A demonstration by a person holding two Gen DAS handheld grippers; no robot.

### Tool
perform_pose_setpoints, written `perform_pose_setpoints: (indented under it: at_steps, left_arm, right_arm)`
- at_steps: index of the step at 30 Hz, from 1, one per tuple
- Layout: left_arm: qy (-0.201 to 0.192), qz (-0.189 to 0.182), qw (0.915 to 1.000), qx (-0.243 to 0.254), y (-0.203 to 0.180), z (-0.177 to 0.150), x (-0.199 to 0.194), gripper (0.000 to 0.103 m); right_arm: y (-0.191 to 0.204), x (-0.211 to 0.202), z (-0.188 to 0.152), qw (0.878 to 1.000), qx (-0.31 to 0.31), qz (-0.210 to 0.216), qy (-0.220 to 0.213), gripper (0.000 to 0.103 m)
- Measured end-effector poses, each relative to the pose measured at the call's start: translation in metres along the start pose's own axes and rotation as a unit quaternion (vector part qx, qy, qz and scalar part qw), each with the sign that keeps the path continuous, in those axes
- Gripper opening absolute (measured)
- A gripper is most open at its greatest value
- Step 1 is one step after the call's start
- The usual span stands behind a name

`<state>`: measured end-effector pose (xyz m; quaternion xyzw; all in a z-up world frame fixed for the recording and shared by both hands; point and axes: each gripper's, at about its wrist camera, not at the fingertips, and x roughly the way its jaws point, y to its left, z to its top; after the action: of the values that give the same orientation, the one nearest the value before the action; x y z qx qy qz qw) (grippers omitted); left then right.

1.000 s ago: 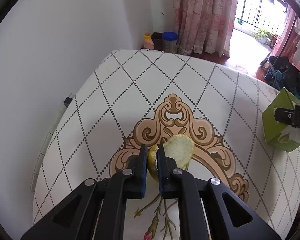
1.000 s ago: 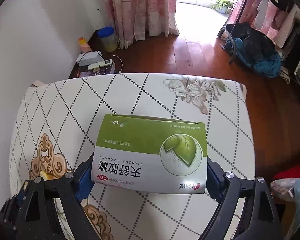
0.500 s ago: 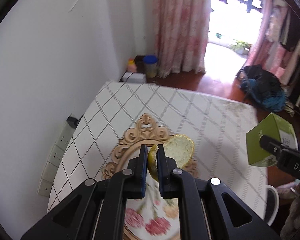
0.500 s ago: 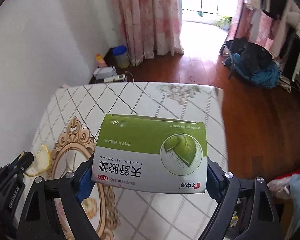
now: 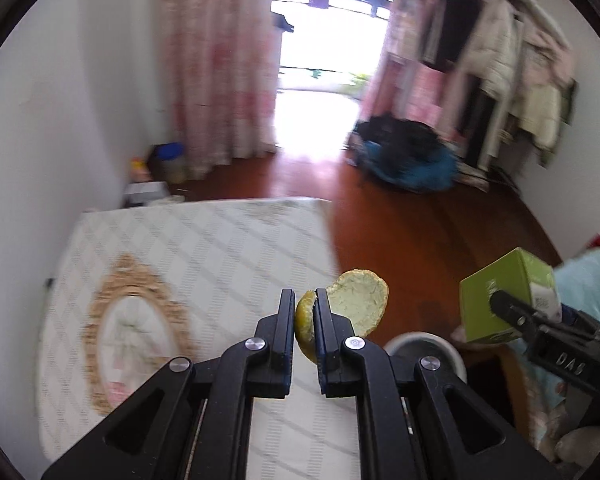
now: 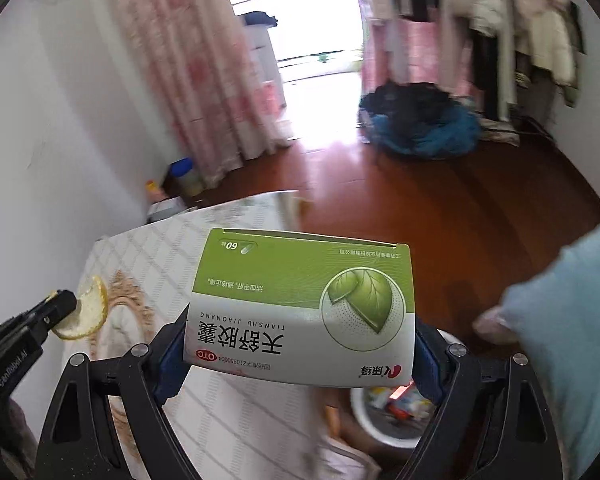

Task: Collect trash
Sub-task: 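Carry the peel and green box over the wastebasket and release both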

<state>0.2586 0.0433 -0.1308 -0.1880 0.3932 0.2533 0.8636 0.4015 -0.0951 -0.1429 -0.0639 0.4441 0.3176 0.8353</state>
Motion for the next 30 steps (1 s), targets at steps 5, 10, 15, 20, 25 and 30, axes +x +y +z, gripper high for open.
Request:
perform_pose_setpoints:
  at_steps: [5, 10, 15, 20, 25, 30]
  left_arm:
    - [0.057, -0.064, 0.9961, 0.021, -0.067, -0.012, 0.047, 0.006]
    - [0.161, -0.117, 0.9791, 0.038, -0.119, -0.035, 0.126, 0.007]
    - [0.250, -0.150, 0.9553, 0.049, -0.154, -0.053, 0.194, 0.008]
    - [0.289, -0.132, 0.9459, 0.067, -0.175, -0.069, 0.226, 0.031]
    - [0.276, -0.117, 0.9528, 0.047, -0.164, -0.066, 0.227, 0.089]
    - [0.253, -0.082, 0.9616, 0.068, -0.150, -0.067, 0.207, 0.100]
  right_arm:
    - [-0.095, 0.001, -0.027, 0.997, 0.041, -0.055, 0.027, 0.090]
    - [-0.166, 0.035, -0.058, 0.991, 0.074, -0.077, 0.081, 0.090]
    - [-0.202, 0.086, -0.090, 0.984, 0.086, -0.076, 0.134, 0.090]
    - [-0.225, 0.126, -0.110, 0.978, 0.096, -0.076, 0.169, 0.091]
    - [-0.232, 0.147, -0.117, 0.972, 0.109, -0.083, 0.190, 0.094]
    - [-0.228, 0.140, -0.118, 0.974, 0.110, -0.079, 0.181, 0.103]
